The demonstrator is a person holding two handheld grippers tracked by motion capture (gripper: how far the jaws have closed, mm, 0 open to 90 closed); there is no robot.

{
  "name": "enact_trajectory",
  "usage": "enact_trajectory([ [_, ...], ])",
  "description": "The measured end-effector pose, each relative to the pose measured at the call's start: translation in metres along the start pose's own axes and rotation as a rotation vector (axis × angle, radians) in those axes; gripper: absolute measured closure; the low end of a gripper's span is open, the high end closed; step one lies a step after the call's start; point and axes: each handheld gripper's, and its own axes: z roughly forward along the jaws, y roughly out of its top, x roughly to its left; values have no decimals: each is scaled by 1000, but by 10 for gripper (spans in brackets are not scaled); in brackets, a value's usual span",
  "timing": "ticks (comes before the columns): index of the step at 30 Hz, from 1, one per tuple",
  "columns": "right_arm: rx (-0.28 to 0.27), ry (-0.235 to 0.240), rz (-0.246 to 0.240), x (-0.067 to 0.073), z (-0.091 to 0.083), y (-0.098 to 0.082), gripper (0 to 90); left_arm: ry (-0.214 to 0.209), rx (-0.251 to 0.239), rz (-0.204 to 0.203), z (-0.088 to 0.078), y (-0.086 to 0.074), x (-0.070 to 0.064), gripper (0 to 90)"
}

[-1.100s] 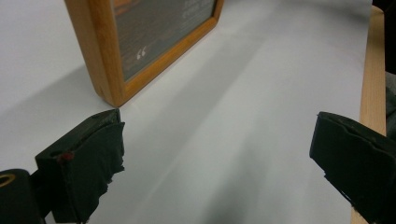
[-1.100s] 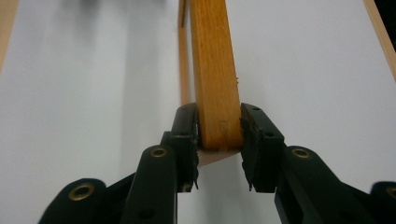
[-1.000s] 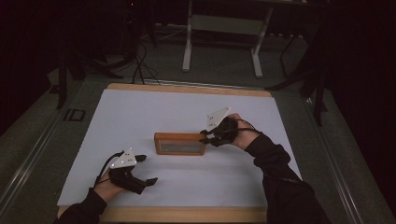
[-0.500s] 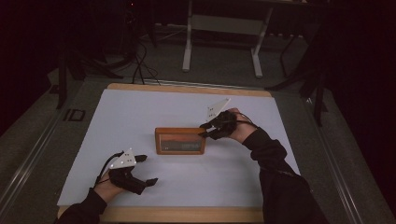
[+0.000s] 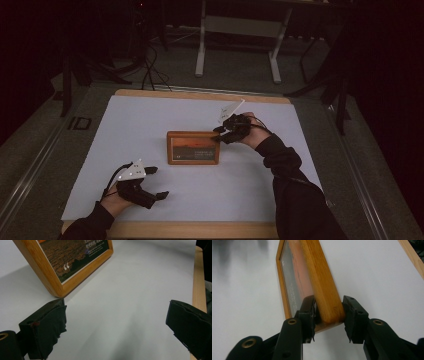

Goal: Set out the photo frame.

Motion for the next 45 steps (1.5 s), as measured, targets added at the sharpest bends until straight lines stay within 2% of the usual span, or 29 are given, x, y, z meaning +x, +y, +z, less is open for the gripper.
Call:
enact_trajectory([
  [5,-5,-6,0,0,1,0,622,-9,4,4,1,0,-1,33],
  [6,0,-4,33,1,0,0,613,-11,5,6,1,0,-1,33],
  [7,0,-4,33,1,0,0,613,-12,6,7,1,0,-1,33],
  [9,5,-11,59,1,-4,0,515,-17,8,3,2,0,-1,33],
  [10,0,-32,59,2,-6,-1,496,-17,8,3,2,0,-1,33],
  [12,-14,-39,69,2,-11,-3,455,-19,7,1,2,0,-1,33],
  [19,-29,-78,86,8,-19,-12,389,-24,9,7,2,0,-2,33],
  [20,-37,-80,87,10,-20,-14,387,-26,8,6,2,0,-2,33],
  [23,-60,-90,111,18,-22,-24,279,-27,9,8,3,0,-2,33],
  [24,-60,-90,111,18,-22,-24,279,-27,11,8,3,0,-2,33],
  [25,-72,-99,114,24,-22,-30,218,-28,11,10,3,1,-2,33],
  [27,-86,-86,144,29,-20,-37,186,-31,8,9,3,1,-3,33],
  [31,-98,-81,160,35,-18,-45,175,-33,7,10,3,1,-3,33],
  [32,-113,-74,189,40,-14,-53,138,-32,9,11,3,1,-3,33],
  [35,-121,-114,211,50,-8,-69,137,-33,10,10,3,1,-3,33],
  [37,-118,-117,225,54,-6,-76,137,-37,9,8,3,1,-3,33],
  [45,-119,-110,243,68,1,-95,137,-43,17,25,4,2,-6,33],
])
